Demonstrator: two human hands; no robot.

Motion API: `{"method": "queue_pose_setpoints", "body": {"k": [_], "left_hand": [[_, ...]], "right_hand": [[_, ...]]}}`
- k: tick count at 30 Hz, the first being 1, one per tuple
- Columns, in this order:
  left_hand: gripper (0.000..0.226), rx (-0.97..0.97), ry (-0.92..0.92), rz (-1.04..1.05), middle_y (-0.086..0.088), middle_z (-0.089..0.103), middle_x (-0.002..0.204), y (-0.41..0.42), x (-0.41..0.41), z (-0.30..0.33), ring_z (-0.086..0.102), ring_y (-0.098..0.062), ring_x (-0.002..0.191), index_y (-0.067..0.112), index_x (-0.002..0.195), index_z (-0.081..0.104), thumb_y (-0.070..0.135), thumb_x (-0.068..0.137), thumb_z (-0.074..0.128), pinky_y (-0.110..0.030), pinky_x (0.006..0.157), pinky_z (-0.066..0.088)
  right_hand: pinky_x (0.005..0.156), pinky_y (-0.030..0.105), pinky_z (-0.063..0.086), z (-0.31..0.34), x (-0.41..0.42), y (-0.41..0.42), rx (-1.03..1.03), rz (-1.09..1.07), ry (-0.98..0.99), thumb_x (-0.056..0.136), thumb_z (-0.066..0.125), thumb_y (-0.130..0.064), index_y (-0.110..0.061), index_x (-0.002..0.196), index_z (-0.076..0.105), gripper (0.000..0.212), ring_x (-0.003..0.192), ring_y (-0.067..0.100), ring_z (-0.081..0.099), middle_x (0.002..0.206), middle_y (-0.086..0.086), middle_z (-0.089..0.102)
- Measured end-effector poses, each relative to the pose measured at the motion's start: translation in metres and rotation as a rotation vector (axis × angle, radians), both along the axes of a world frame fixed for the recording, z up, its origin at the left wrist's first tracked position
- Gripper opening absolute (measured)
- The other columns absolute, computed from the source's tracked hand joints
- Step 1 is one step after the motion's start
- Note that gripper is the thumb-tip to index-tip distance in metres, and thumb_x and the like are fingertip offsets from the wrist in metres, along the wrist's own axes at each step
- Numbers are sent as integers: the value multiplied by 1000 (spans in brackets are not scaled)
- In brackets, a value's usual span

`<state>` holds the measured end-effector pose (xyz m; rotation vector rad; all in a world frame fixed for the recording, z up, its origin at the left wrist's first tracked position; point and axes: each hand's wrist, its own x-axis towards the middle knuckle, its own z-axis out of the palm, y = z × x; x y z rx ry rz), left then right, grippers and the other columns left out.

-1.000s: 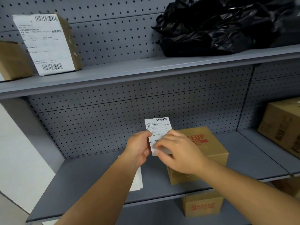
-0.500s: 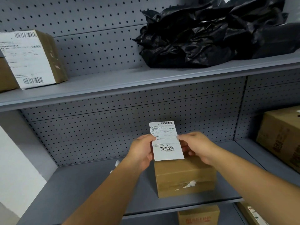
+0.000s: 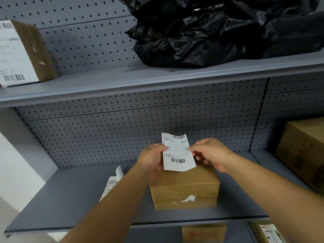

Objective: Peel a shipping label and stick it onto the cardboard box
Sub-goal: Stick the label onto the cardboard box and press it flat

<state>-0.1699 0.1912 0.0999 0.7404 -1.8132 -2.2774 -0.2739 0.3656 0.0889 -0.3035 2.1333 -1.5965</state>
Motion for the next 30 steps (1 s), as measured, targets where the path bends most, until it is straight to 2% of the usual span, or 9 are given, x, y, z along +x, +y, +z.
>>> {"method": "queue_pose_setpoints", "body": {"k": [1, 3, 6, 9, 14, 18, 20, 24, 30], "left_hand": [[24, -30, -5, 7, -25, 73, 108, 2, 0, 0, 72, -26, 84, -2, 116, 68, 3, 103, 48, -49, 70, 51], [22, -38, -21, 34, -25, 76, 110, 2, -3, -5, 77, -30, 84, -1, 116, 67, 4, 102, 51, -43, 58, 65], [22, -2, -38, 40, -18, 78, 110, -5, -11, -17, 79, -27, 89, -1, 119, 65, 7, 100, 55, -41, 75, 65], [20, -35, -39, 18, -13, 80, 105, -11, -17, -20, 80, -19, 82, -1, 116, 65, 9, 102, 55, -35, 75, 64], [13, -370, -44, 85, -5, 77, 96, -31, -17, -31, 72, -16, 84, 14, 109, 68, 15, 98, 62, -28, 77, 60], [13, -769, -13, -4, 3, 76, 92, -46, -11, -45, 67, -10, 80, 22, 100, 68, 13, 98, 59, -16, 65, 47], [19, -826, 25, -61, 5, 73, 91, -49, -10, -51, 66, -9, 85, 22, 96, 68, 6, 97, 58, -8, 70, 46], [33, -925, 43, -139, 12, 68, 93, -51, -8, -59, 63, -6, 90, 32, 90, 65, 1, 92, 57, -9, 78, 45], [26, -973, 47, -197, 13, 66, 102, -53, -7, -64, 60, 0, 98, 25, 106, 68, 5, 93, 56, -4, 76, 43]], "right_hand": [[46, 22, 36, -1, -1, 1, -2, 4, -6, 89, 74, -17, -7, 91, 79, 12, 55, 9, 57, 70, 0, 75], [45, 21, 37, -3, -3, 4, 1, -1, -10, 89, 73, -15, -6, 92, 78, 11, 52, 7, 57, 68, 0, 73], [46, 22, 38, -4, -7, 8, -17, -18, -18, 90, 73, -14, -4, 94, 78, 11, 55, 9, 57, 72, 3, 73], [47, 23, 38, -5, -10, 14, -27, -41, -18, 90, 73, -14, -5, 93, 79, 11, 58, 11, 57, 76, 6, 75], [45, 20, 37, -4, -10, 20, 6, -49, -16, 91, 72, -14, -5, 93, 79, 11, 57, 10, 57, 77, 4, 76], [44, 21, 34, -9, -7, 18, 40, -69, -25, 90, 73, -15, -6, 93, 79, 11, 55, 9, 56, 77, 4, 75], [43, 20, 33, -11, -4, 14, 67, -81, -25, 90, 73, -15, -7, 91, 79, 9, 54, 9, 54, 70, -1, 73], [43, 21, 28, -12, 1, 8, 98, -84, -13, 90, 74, -14, -9, 83, 78, 10, 51, 9, 48, 64, -3, 70], [40, 22, 26, -14, 4, 1, 135, -126, -12, 88, 75, -13, -4, 90, 76, 9, 48, 10, 44, 66, 0, 68]]}}
